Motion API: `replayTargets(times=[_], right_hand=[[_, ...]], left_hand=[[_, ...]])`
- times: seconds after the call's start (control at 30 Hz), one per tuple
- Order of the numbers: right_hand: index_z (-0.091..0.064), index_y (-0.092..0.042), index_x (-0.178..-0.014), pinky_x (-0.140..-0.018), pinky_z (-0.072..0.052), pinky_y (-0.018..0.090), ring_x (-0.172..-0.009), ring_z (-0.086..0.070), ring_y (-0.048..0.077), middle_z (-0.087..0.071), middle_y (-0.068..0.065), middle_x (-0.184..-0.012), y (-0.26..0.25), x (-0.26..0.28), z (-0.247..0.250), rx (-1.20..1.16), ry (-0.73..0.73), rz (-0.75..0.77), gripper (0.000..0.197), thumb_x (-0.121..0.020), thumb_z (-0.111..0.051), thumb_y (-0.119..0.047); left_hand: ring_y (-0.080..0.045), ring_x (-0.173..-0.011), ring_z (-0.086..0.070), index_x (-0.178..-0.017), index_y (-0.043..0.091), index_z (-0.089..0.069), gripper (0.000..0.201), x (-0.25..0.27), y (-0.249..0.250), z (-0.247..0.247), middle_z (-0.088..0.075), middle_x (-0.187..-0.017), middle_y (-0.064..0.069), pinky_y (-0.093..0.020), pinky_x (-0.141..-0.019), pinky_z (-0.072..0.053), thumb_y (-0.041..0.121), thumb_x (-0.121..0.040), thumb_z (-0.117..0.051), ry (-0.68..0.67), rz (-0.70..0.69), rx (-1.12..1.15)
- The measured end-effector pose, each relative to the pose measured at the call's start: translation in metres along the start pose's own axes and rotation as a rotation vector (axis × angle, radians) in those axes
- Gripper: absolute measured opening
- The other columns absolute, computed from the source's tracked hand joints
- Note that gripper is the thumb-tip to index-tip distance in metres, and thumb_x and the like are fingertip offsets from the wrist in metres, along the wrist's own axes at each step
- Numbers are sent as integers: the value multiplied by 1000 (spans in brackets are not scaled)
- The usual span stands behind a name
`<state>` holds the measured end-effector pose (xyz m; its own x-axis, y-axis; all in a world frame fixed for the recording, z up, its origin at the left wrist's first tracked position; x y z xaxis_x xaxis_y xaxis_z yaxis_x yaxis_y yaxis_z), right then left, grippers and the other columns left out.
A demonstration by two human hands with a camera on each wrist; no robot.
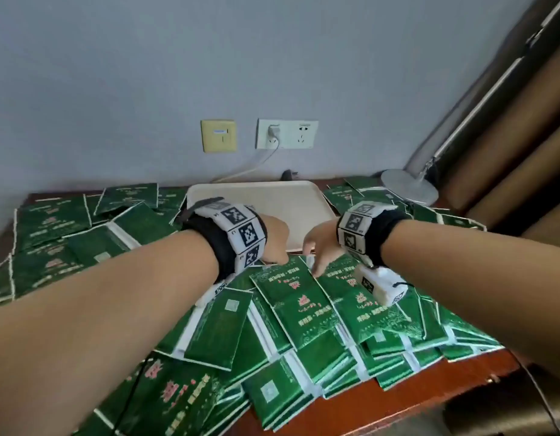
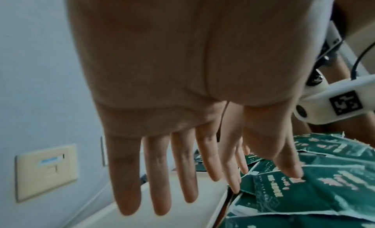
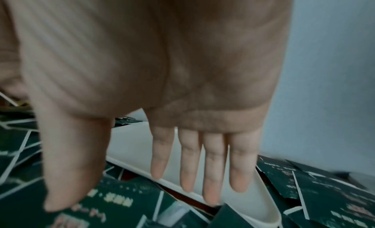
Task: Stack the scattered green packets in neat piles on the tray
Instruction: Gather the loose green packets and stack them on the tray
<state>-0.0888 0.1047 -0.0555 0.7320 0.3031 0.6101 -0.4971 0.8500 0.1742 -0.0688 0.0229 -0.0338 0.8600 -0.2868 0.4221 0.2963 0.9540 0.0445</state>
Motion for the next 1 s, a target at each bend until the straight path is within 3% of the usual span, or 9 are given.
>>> replayTargets(times=[0.13, 0.27, 0.33, 0.4, 0.47, 0.63, 0.83, 0.93, 1.0], right_hand=[[-41, -25, -141, -107, -34, 36, -128, -44, 18, -46, -4, -140, 23, 4, -18, 12, 51, 31, 76, -76, -73, -48], [-34, -27, -144, -108, -35, 37, -128, -44, 19, -44, -3, -143, 39, 6, -42, 86, 167, 96, 92, -68, -75, -58], [-28, -24, -147, -107, -32, 36, -131, -41, 21, -39, -1, -147, 43, 14, -65, 77, 156, 140, 99, -67, -75, -58], [-22, -23, -150, -109, -30, 37, -135, -38, 21, -34, -1, -151, 43, 20, -88, 48, 133, 185, 108, -65, -77, -58], [-15, -23, -152, -112, -27, 37, -138, -33, 21, -28, -1, -154, 47, 18, -100, 35, 140, 215, 118, -60, -80, -58], [-3, -21, -152, -115, -23, 33, -141, -28, 19, -21, -1, -157, 44, 14, -110, 19, 158, 279, 129, -57, -84, -53], [-9, -18, -152, -110, -27, 29, -136, -35, 19, -32, -1, -152, 40, 14, -100, -50, 246, 257, 123, -59, -86, -47], [-26, -20, -147, -103, -35, 30, -126, -48, 20, -48, -1, -140, 39, 17, -88, -80, 328, 251, 107, -62, -85, -45], [-45, -20, -133, -96, -42, 33, -112, -56, 20, -60, -1, -123, 38, 14, -78, -79, 381, 232, 86, -61, -84, -47]], left_hand=[[-19, -93, -50, -127, 7, -57, 46, -6, 20, -5, -55, -108, -3, -27, -75, -39, 36, -91, -55, 61, 54, -37], [-24, -112, -56, -129, 8, -54, 62, -16, 45, -23, -59, -126, -6, -29, -81, -41, 51, -85, -61, 107, 171, -98], [-26, -117, -55, -133, 9, -50, 73, -15, 55, -38, -57, -131, -8, -29, -83, -41, 58, -81, -64, 93, 230, -69], [-26, -124, -50, -140, 10, -42, 88, -14, 62, -60, -50, -140, -9, -32, -94, -42, 66, -76, -64, 22, 280, -28], [-26, -134, -40, -149, 10, -26, 105, -14, 64, -75, -36, -151, -9, -33, -106, -33, 70, -72, -64, -19, 331, -1], [-26, -143, -25, -153, 13, -2, 129, -17, 62, -93, -17, -159, -9, -34, -114, -23, 71, -62, -72, -6, 342, 57], [-25, -140, -29, -153, 14, 1, 128, -19, 52, -99, -20, -158, -7, -33, -111, -26, 67, -64, -73, 5, 323, 64], [-26, -132, -41, -151, 13, -10, 124, -22, 44, -97, -34, -151, -9, -36, -109, -35, 65, -60, -78, 45, 313, 94], [-25, -122, -49, -147, 11, -19, 116, -23, 38, -93, -45, -141, -8, -38, -103, -42, 59, -61, -81, 77, 305, 121]])
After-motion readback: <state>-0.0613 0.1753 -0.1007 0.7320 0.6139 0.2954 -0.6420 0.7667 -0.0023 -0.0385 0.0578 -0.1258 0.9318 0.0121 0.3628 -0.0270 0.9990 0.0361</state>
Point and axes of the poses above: each hand's wrist, its own x-axis away from the middle knuckle, its own z-axis out of the back of the hand, y = z × x, the point moved 8 cm from there along -x, towards the middle knuckle
